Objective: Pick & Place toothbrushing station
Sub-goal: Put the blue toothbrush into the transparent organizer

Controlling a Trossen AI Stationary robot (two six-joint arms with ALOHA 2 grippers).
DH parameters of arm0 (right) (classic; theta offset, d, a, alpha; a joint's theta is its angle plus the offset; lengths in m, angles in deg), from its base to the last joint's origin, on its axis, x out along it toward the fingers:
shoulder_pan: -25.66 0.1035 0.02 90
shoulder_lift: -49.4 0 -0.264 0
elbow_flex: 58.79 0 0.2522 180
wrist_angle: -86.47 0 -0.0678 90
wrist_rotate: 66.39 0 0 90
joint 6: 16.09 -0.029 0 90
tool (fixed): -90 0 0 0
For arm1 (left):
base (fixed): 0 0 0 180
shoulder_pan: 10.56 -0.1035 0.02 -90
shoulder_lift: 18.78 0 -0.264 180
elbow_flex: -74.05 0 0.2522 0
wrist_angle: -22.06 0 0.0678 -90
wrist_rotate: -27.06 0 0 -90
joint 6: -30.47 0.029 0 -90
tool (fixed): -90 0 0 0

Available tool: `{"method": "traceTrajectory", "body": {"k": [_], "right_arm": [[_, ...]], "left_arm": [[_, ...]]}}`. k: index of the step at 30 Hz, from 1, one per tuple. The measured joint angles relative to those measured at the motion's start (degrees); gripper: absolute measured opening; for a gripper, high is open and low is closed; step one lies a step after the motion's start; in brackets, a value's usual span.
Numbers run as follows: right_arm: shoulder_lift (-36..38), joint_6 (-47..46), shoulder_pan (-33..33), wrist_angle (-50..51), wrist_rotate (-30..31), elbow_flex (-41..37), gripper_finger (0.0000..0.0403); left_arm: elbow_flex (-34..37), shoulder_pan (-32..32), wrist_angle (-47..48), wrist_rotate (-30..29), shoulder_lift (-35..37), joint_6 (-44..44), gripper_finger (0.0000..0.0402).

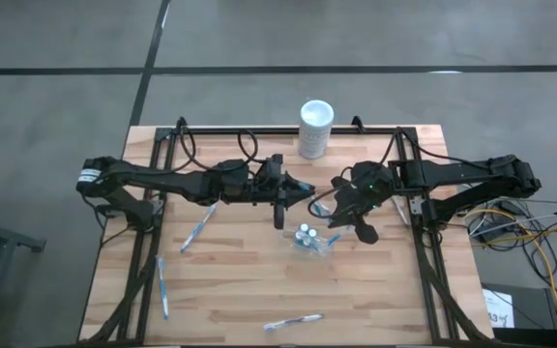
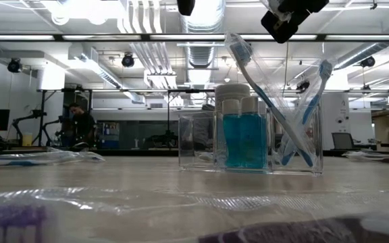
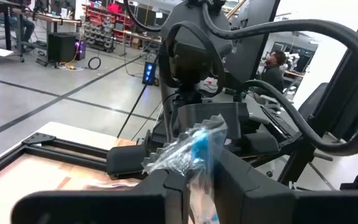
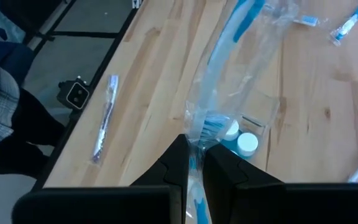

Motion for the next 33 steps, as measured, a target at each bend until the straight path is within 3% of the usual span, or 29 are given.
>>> {"method": "traceTrajectory", "body": {"k": [5, 16, 33], "right_arm": [[0.0, -2.6, 0.0, 0.0, 0.0, 0.0, 0.0027], [0.0, -6.6, 0.0, -0.2, 0.0, 0.0, 0.0027], [0.0, -7.8, 0.0, -0.3, 0.0, -0.1, 0.0027]], "left_arm": [[0.0, 0.0, -0.4, 0.4, 0.0, -0.3, 0.0025], [0.0, 0.0, -0.4, 0.0, 0.0, -0.3, 0.0041], [0.0, 0.0, -0.5, 0.2, 0.0, -0.5, 0.0029]]}}
